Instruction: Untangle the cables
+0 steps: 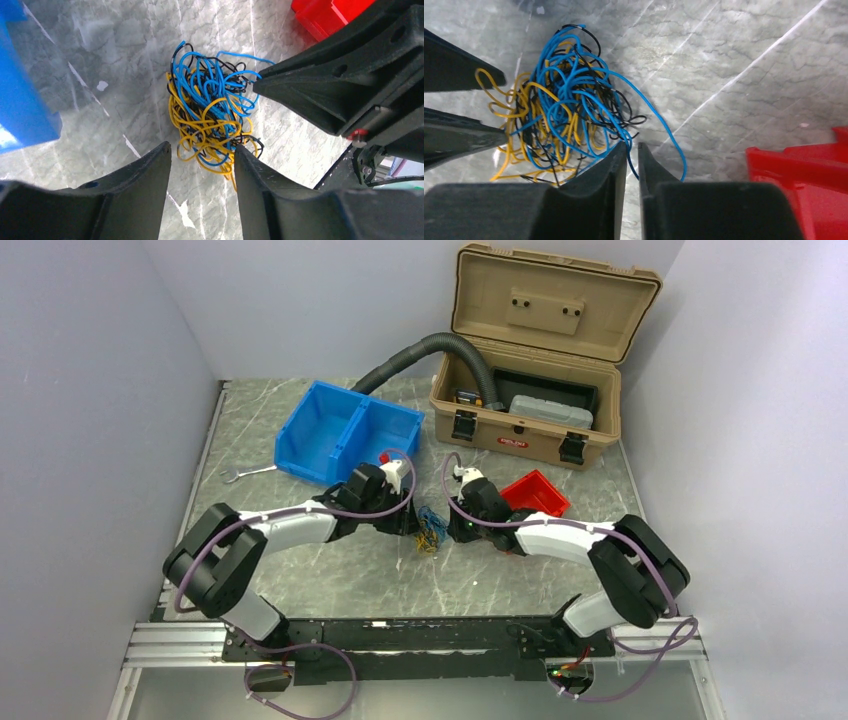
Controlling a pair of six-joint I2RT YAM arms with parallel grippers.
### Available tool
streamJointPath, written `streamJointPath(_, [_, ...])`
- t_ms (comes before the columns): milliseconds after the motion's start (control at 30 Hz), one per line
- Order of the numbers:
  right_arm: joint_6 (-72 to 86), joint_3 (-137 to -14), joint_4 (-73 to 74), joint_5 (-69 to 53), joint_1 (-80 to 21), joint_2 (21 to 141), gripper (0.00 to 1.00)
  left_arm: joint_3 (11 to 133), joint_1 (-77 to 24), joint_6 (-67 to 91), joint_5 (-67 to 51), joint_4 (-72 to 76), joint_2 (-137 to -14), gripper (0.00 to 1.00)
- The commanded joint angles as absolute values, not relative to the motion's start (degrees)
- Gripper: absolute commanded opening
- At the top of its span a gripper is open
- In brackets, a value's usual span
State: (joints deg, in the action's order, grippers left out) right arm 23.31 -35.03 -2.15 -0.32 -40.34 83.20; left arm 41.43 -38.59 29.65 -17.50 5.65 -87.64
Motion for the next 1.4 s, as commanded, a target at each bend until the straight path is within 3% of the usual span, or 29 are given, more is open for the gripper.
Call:
streamJointPath(0, [23.54, -37.21, -7.43, -2.93, -41.16, 84.09, 0.08, 46.16, -39.47, 29.29, -17.42, 3.39, -90.71, 0.51])
streamJointPath(33, [23.74, -37.16, -7.67, -3.39, -41.32, 83.99, 0.00, 46.95, -39.66, 28.96, -16.95, 2.61, -91.95, 0.45])
streamJointPath(167, [24.43, -36.10, -7.22, -1.90, -41.48, 81.22, 0.00, 47.17, -39.65, 29.14, -13.35, 1.40, -93.00, 0.01])
streamJointPath(533, [34.04, -42.71, 16.94, 31.30, -37.41, 68.31, 0.00, 34.80, -32.13, 29.01, -2.21, -7.41, -73.44, 0.00])
streamJointPath(767, [37.65, -41.96, 19.55, 29.17, -25.30, 59.49, 0.00, 27.52, -21.72, 33.71, 1.74, -12.41, -57.07, 0.00])
streamJointPath(1000, [37.10, -43.50, 21.46, 30.77, -23.36, 57.43, 0.00, 25.54, -13.16, 37.95, 7.63, -20.42, -44.49, 0.00])
streamJointPath(1200, [25.12, -43.43, 12.61, 5.47, -23.57, 58.92, 0.00, 22.83, -12.88, 32.84, -4.58, -12.15, -41.27, 0.00])
streamJointPath(1233, [23.99, -43.41, 11.27, 2.09, -24.19, 59.25, 0.08, 22.55, -12.92, 32.07, -7.49, -10.55, -42.05, 0.00])
streamJointPath(1267, [23.39, -43.54, 10.46, 0.68, -25.24, 59.70, 0.25, 22.31, -12.92, 31.59, -9.63, -9.27, -42.96, 0.00])
streamJointPath(1300, [22.51, -43.71, 9.37, -0.40, -26.52, 60.31, 0.53, 22.33, -13.00, 31.24, -11.44, -8.33, -44.10, 0.00])
streamJointPath(1333, [21.57, -43.99, 8.80, -1.53, -28.10, 61.02, 0.65, 22.39, -13.07, 30.94, -12.76, -7.61, -45.81, 0.00])
streamJointPath(1367, [20.75, -44.48, 8.37, -1.64, -29.76, 61.95, 0.70, 22.64, -13.24, 30.67, -13.49, -7.39, -46.57, 0.00])
